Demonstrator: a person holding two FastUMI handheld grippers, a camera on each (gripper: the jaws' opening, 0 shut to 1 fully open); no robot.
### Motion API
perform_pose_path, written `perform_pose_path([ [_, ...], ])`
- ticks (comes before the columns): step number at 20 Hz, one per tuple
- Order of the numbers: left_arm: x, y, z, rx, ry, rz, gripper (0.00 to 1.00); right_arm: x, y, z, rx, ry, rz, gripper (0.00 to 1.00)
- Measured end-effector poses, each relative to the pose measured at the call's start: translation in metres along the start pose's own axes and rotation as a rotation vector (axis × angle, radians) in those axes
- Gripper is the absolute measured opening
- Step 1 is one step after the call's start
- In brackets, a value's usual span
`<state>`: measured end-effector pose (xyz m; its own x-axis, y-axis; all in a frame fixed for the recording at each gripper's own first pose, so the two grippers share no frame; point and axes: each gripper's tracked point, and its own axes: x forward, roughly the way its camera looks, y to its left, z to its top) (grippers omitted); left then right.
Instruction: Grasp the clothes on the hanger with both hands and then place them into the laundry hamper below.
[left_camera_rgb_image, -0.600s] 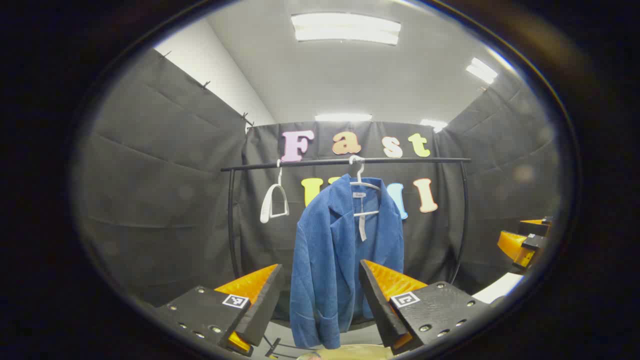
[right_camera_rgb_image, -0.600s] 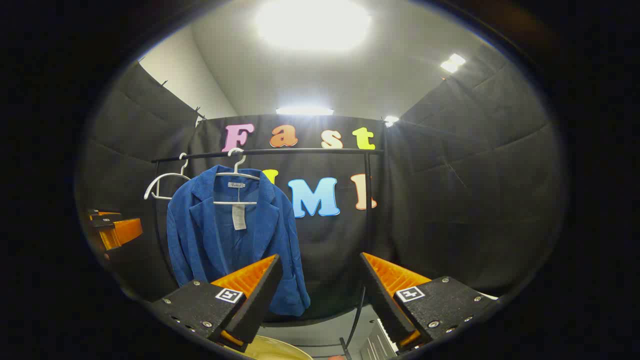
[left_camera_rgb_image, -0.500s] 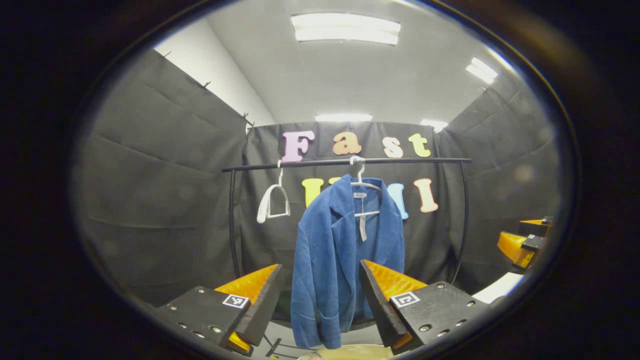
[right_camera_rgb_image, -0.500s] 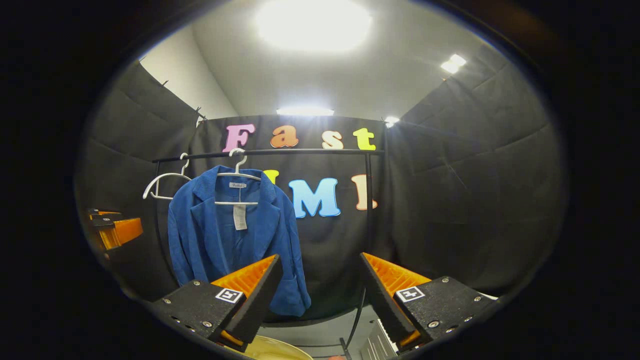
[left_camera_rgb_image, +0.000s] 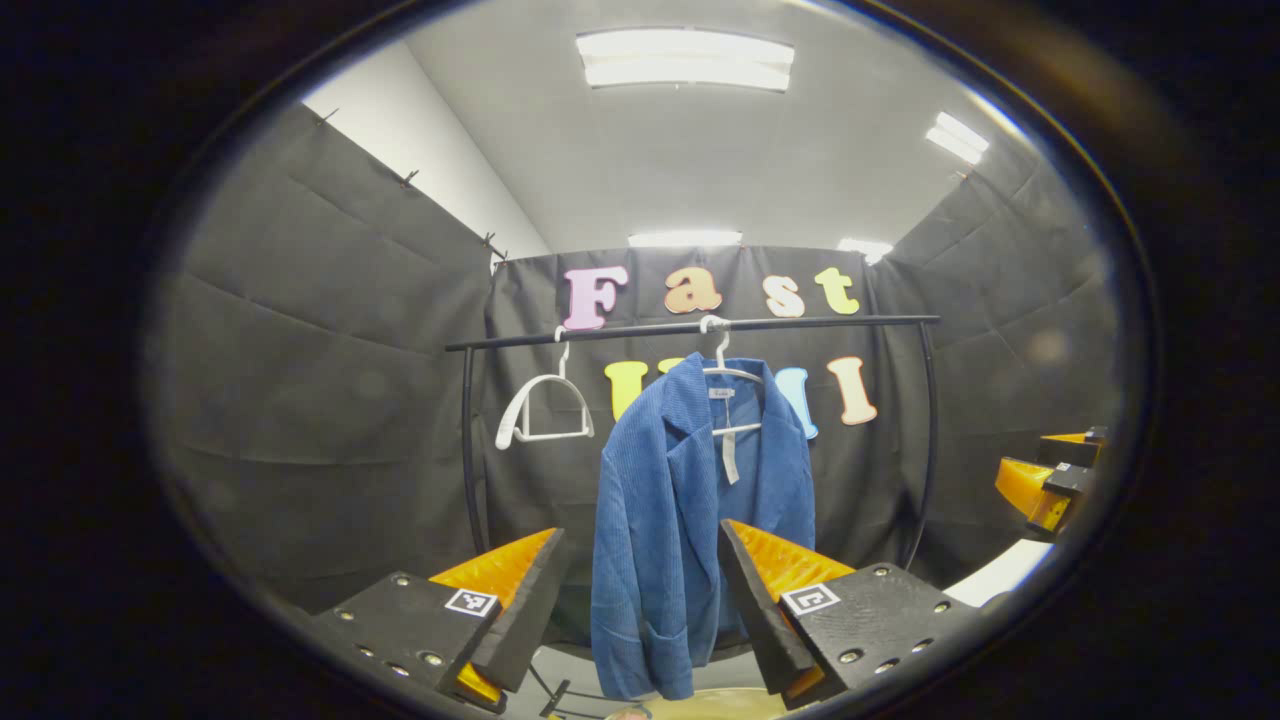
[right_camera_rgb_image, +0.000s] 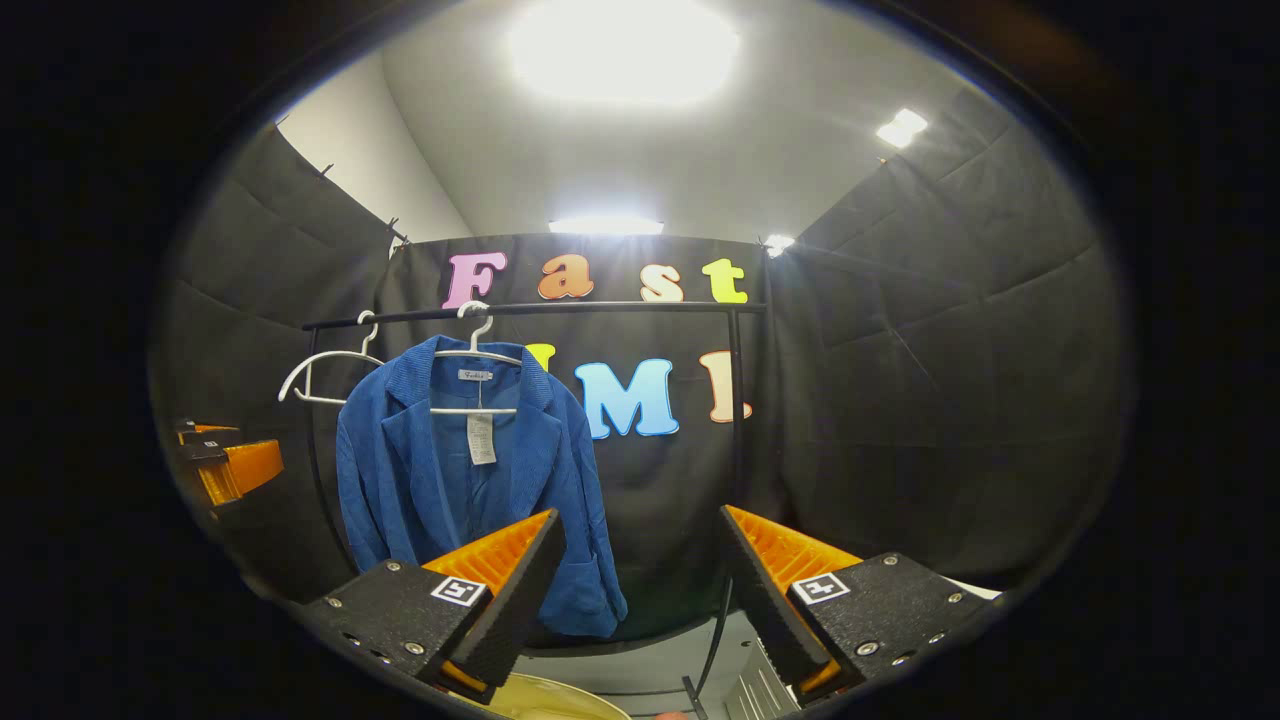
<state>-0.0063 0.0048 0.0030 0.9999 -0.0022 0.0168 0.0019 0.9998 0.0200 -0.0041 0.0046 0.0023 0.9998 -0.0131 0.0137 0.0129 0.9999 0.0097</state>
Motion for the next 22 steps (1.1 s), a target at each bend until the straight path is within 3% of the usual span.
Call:
perform_pose_path([
  [14, 0.006, 0.008, 0.003, 0.007, -0.014, 0.002, 0.87, 0.008, 0.019, 0.007, 0.007, -0.003, 0.016, 0.95],
  [22, 0.023, -0.004, 0.024, 0.009, -0.038, 0.024, 0.87, 0.045, 0.034, 0.036, 0.027, -0.068, 0.083, 0.95],
])
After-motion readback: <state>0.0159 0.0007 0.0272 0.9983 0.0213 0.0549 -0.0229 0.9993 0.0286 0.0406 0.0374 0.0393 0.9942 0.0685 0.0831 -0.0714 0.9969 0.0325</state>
